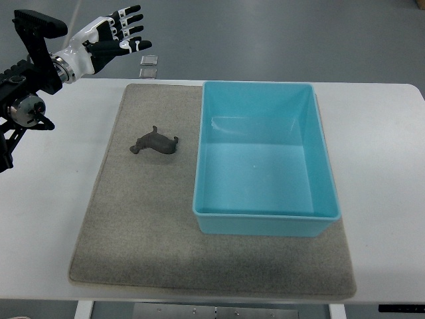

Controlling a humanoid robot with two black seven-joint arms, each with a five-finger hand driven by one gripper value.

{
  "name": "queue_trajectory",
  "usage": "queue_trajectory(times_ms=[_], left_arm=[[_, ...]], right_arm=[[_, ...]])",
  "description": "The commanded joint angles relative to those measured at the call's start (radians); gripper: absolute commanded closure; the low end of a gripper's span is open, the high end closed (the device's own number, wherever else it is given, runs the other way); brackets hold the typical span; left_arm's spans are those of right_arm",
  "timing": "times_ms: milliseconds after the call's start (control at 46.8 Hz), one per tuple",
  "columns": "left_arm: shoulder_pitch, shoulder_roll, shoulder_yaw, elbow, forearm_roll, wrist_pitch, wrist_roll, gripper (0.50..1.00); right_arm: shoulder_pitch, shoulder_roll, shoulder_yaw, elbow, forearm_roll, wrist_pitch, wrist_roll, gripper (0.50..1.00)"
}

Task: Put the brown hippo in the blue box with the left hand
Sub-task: 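Swing the left hand over the brown hippo, fingers opening downward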

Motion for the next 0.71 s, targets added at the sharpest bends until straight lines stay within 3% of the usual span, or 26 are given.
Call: queue_trajectory(times_ms=[0, 363, 684], left_arm=[[-0.004, 0.004, 0.041, -0.026, 0.07, -0.012, 0.0, 0.506], [-0.051, 0.058, 0.183, -0.178, 0.306, -0.012, 0.0, 0.506], [-0.116, 0.078, 0.268, -0.195, 0.508, -0.055, 0.0, 0.506]], right_arm=[[0.0, 0.0, 0.0, 0.0, 0.0, 0.0, 0.0, 0.564], [0.0, 0.0, 0.0, 0.0, -0.001, 0.0, 0.0, 0.564], [0.0, 0.0, 0.0, 0.0, 0.0, 0.0, 0.0, 0.564]])
